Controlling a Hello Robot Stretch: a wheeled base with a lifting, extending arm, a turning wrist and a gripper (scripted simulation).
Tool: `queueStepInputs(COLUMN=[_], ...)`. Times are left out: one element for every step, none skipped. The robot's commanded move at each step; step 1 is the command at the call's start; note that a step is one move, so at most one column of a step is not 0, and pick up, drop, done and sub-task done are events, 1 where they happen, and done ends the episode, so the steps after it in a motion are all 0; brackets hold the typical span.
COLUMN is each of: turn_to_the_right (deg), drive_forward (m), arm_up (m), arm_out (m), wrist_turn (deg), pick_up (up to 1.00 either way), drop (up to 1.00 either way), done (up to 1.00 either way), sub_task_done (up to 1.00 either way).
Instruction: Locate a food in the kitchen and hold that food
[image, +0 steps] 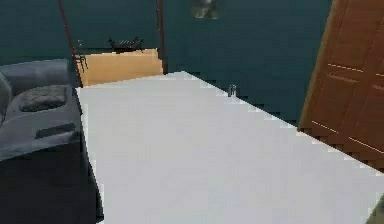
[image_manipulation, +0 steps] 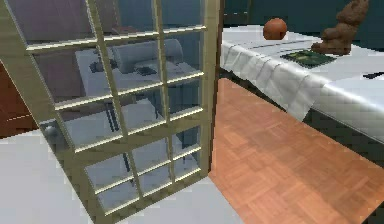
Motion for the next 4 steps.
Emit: queueStepInputs(turn_to_the_right=[-6.0, 0.0, 18.0, 0.0], drive_forward=[0.00, 0.35, 0.00, 0.65], arm_up=[0.00, 0.00, 0.00, 0.00], arm_out=[0.00, 0.00, 0.00, 0.00], wrist_turn=[0.0, 0.0, 0.0, 0.0], pick_up=[0.00, 0.00, 0.00, 0.00], drop=[0.00, 0.00, 0.00, 0.00], done=[0.00, 0.00, 0.00, 0.00], sub_task_done=[0.00, 0.00, 0.00, 0.00])
